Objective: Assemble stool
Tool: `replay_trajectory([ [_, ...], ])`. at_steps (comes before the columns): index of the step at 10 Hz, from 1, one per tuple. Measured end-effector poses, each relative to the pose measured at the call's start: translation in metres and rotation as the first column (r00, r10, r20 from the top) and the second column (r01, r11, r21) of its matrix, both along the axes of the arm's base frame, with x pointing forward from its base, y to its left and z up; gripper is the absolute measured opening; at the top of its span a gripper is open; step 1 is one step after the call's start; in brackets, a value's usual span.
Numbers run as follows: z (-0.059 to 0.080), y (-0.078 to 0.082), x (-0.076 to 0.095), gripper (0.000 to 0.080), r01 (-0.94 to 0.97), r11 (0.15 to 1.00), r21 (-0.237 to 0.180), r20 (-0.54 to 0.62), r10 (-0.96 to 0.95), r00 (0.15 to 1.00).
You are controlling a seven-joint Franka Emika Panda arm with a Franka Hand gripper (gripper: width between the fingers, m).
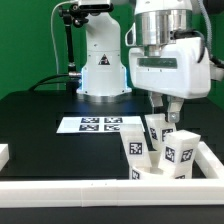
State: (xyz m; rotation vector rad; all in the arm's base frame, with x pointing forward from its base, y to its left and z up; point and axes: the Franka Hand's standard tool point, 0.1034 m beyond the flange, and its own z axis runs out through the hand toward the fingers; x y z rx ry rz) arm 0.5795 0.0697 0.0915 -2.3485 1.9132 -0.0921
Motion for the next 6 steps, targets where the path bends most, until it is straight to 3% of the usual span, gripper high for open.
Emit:
replay_trajectory([
  [6,-0.001,0.009,0.015,0.0338,0.315,0.947,0.06,-0.007,-0.315,0.949],
])
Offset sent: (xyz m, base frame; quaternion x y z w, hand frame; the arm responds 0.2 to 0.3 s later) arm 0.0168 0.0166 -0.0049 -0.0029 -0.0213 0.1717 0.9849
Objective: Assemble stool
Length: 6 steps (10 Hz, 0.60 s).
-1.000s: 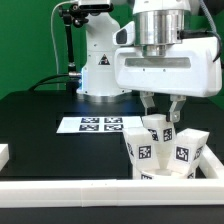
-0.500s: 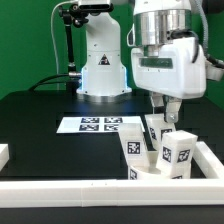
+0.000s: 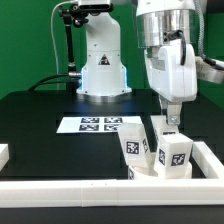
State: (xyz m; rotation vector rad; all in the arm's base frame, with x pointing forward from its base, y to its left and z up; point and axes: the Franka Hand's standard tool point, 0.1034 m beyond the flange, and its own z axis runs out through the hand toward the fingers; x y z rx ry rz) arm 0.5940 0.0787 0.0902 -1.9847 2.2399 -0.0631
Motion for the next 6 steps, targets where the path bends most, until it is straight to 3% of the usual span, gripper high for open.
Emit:
replay_trajectory([
  [6,-0.0001,0.0102,0.011,0.0338,0.342,0.938,0.048,-0.032,-0.341,0.939],
])
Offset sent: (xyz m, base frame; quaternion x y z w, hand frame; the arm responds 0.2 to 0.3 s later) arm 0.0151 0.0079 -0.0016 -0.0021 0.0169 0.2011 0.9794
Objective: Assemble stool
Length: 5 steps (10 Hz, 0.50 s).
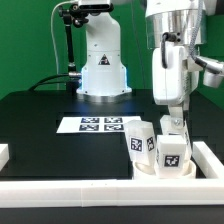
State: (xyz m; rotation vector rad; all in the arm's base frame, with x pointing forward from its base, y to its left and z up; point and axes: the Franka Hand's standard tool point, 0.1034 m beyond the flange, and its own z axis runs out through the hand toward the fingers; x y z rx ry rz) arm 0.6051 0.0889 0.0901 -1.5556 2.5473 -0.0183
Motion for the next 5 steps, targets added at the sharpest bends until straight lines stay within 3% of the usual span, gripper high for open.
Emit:
replay_trajectory([
  [5,0.0004,0.0045,0.0051,0.0338,0.051,0.999,0.013,-0.043,-0.051,0.998],
])
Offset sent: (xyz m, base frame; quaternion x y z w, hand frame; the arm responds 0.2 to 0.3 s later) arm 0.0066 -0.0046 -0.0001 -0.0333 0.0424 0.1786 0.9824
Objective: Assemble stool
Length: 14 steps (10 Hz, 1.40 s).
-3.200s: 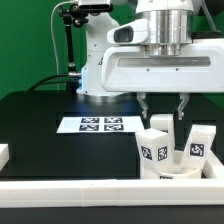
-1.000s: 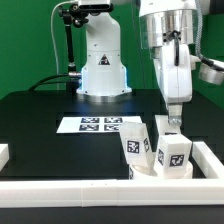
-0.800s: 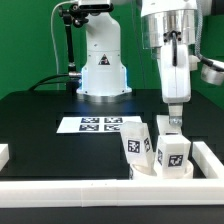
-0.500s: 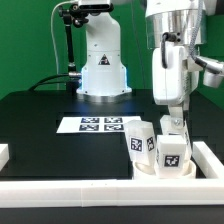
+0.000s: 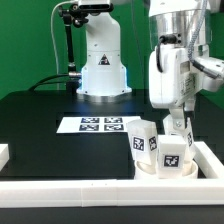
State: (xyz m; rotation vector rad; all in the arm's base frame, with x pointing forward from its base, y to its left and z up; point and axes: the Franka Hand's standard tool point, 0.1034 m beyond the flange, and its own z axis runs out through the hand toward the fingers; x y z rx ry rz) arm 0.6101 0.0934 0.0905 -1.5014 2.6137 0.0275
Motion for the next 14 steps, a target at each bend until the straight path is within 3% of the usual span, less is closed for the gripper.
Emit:
replay_trajectory([
  [4,0.0,0.003,0.001,0.0338,-0.021,1.0,0.003,-0.006,0.021,1.0],
  [6,0.001,0.003,0.001,0.0573,-0.037,0.999,0.002,-0.004,0.037,0.999],
  [7,0.005,0.002,0.001,0.0573,-0.067,0.998,0.004,0.001,0.067,0.998],
  [8,0.01,0.002,0.0,0.0634,-0.078,0.997,0.008,0.007,0.078,0.997],
  [10,0.02,0.002,-0.003,0.0645,-0.088,0.996,0.018,0.015,0.088,0.996],
  [12,0.018,0.002,-0.004,0.0649,-0.103,0.995,0.014,0.014,0.103,0.995],
  [14,0.019,-0.001,-0.007,0.0649,-0.356,0.934,-0.018,-0.02,0.355,0.934],
])
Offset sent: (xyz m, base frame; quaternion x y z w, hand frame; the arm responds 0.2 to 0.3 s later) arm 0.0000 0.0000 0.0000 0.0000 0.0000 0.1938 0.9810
